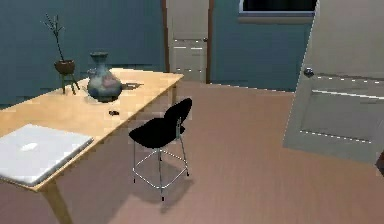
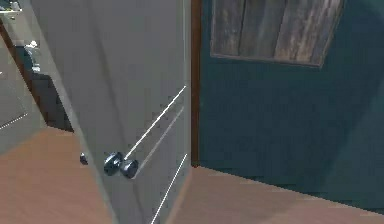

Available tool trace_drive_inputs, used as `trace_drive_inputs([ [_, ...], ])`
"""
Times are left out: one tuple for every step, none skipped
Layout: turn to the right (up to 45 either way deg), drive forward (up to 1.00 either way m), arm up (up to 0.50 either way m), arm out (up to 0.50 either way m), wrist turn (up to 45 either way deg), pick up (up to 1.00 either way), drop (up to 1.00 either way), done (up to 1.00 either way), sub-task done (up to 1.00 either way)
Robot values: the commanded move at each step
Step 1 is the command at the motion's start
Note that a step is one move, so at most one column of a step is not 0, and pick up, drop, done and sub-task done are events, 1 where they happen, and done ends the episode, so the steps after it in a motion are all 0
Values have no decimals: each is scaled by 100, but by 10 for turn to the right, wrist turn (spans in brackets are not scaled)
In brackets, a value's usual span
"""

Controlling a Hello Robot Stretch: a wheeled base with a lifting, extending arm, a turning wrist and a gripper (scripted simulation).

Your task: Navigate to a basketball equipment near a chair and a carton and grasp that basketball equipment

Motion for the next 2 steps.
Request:
trace_drive_inputs([
  [-450,0,0,0,0,0,0,0,0],
  [-240,0,0,0,0,0,0,0,0],
])
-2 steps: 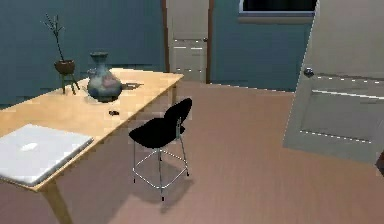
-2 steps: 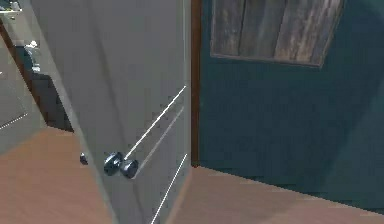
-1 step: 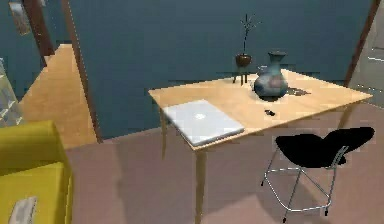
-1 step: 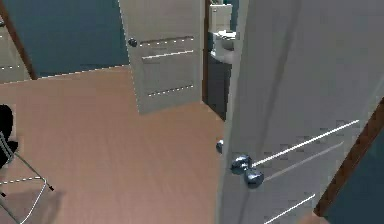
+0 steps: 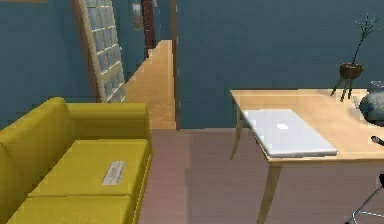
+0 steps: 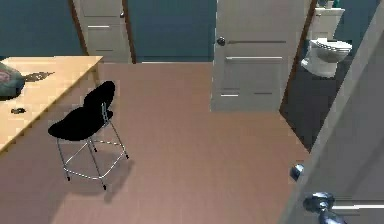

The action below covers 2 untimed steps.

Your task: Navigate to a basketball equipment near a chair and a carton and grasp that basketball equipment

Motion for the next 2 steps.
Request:
trace_drive_inputs([
  [0,100,0,0,0,0,0,0,0],
  [0,80,0,0,0,0,0,0,0],
])
